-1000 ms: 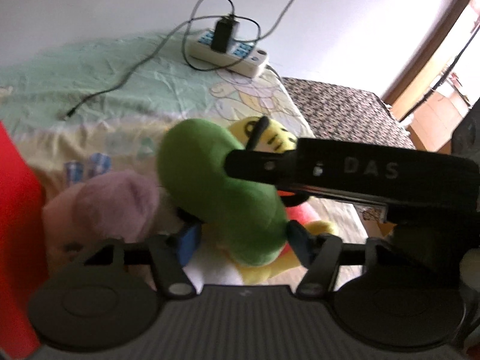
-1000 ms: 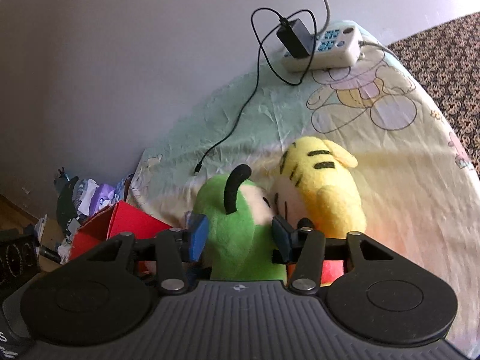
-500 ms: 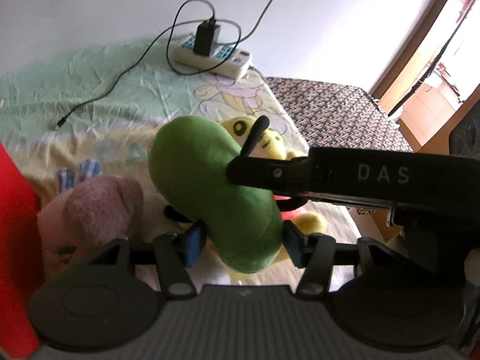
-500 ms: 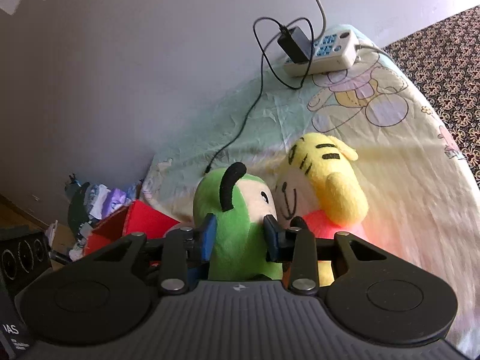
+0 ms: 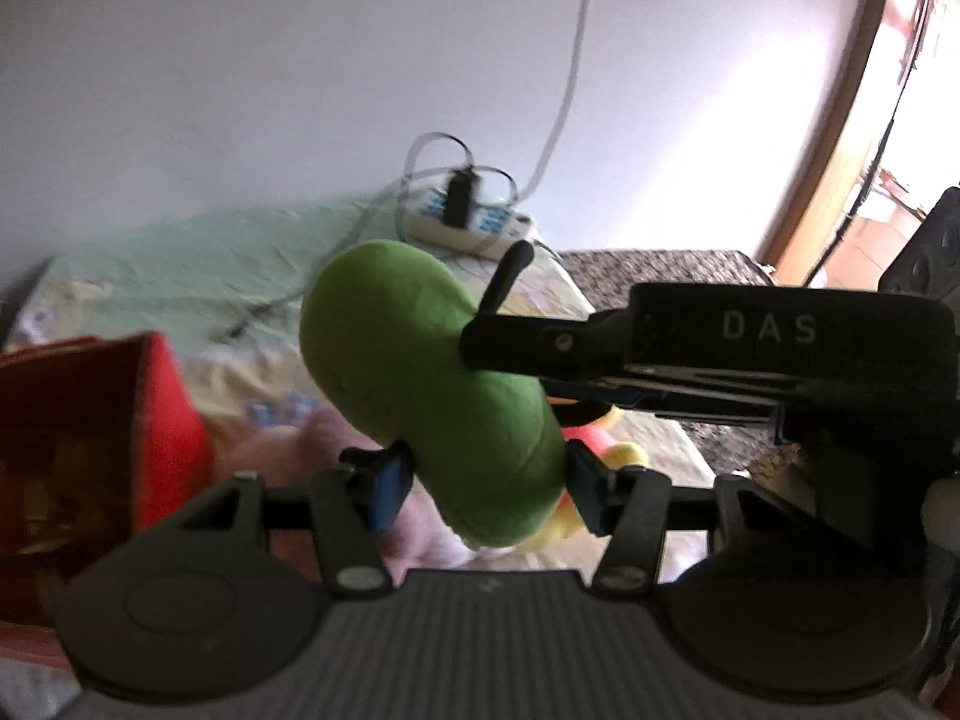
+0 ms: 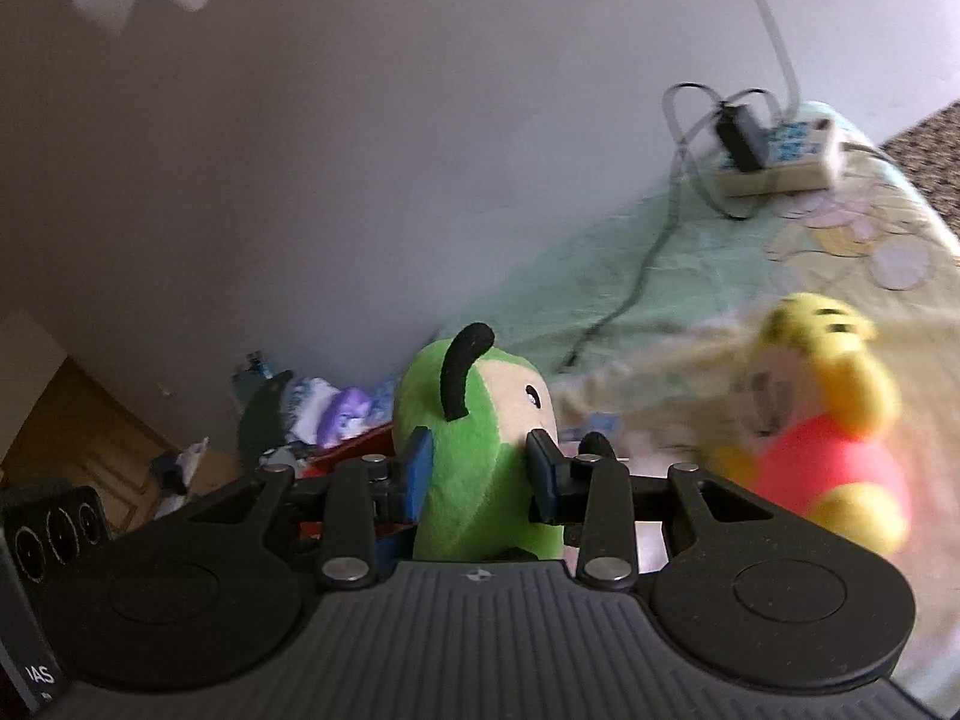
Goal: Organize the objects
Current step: 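Close the right gripper on the green pear plush and lift it, then carry the green plush into the red box and open the right gripper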
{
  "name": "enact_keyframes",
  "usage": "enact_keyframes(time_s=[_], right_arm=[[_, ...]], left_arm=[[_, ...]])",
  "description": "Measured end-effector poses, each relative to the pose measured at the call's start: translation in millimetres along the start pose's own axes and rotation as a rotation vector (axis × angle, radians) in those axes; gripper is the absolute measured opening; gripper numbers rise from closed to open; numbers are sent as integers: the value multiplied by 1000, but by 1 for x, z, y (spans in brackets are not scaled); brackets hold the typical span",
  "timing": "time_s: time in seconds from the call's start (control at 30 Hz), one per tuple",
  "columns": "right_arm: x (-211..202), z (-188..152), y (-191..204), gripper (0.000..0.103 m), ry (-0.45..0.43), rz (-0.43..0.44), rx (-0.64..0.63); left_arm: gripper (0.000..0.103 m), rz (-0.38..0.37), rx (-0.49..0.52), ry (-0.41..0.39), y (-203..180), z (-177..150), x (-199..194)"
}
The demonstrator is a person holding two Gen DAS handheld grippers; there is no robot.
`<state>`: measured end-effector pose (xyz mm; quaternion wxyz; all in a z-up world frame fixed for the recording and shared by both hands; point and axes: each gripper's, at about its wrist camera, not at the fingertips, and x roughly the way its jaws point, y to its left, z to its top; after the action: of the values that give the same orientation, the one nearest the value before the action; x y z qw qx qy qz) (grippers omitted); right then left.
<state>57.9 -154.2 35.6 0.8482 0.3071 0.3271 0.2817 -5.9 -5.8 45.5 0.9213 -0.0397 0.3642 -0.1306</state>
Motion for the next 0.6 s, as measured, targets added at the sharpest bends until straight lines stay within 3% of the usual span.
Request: enact_keyframes(time_s=[0.33,0.6], right_arm=[[72,-28,91,37,-1,46,-76],[158,-73,135,37,71,56,-70]], left_arm=[[57,44,-34,-81,98,-8,-62],[57,93,-86,-47,200,-26,-81]])
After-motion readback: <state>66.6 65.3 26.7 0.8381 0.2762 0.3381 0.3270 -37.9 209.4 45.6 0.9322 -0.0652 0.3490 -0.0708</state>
